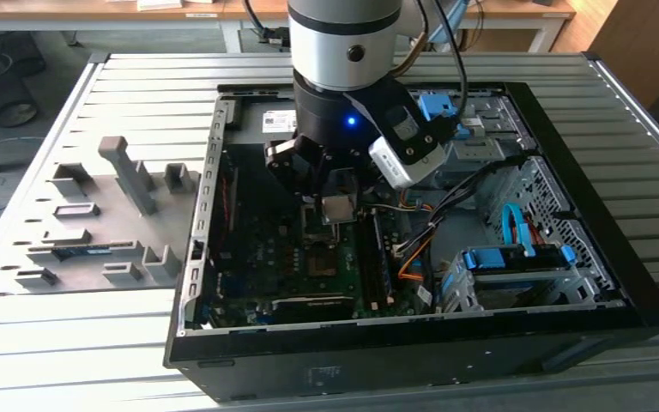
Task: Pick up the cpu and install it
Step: 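Place the cpu into insertion slot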
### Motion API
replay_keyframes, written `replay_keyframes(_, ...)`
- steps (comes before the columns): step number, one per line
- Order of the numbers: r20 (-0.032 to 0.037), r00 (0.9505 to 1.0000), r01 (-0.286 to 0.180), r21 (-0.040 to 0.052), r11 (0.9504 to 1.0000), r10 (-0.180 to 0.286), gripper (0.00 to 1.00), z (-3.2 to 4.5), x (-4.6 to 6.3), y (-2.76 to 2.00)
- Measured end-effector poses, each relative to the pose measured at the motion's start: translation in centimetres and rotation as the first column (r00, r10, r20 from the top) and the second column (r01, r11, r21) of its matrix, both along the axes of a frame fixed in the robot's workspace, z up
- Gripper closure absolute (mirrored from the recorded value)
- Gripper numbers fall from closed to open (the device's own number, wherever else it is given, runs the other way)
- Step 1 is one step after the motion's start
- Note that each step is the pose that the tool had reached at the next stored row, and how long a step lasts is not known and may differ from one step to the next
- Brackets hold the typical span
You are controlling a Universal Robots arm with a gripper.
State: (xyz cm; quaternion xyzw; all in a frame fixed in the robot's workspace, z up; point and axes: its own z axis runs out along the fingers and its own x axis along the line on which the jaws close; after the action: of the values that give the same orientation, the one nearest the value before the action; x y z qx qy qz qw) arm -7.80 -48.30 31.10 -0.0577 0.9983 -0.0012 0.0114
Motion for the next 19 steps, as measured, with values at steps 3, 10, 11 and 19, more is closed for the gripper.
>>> replay_keyframes(3,0.0000,1.0000,0.000,-0.0002,1.0000,0.000,0.53,0.01,0.00,0.01)
replay_keyframes(10,0.0000,1.0000,0.000,0.0018,1.0000,0.000,0.53,-0.37,0.00,0.02)
replay_keyframes(11,0.0000,1.0000,0.000,0.0018,1.0000,0.000,0.53,-0.45,0.00,0.03)
replay_keyframes(19,-0.0001,1.0000,0.000,0.0017,1.0000,0.000,0.53,-0.80,0.00,0.07)
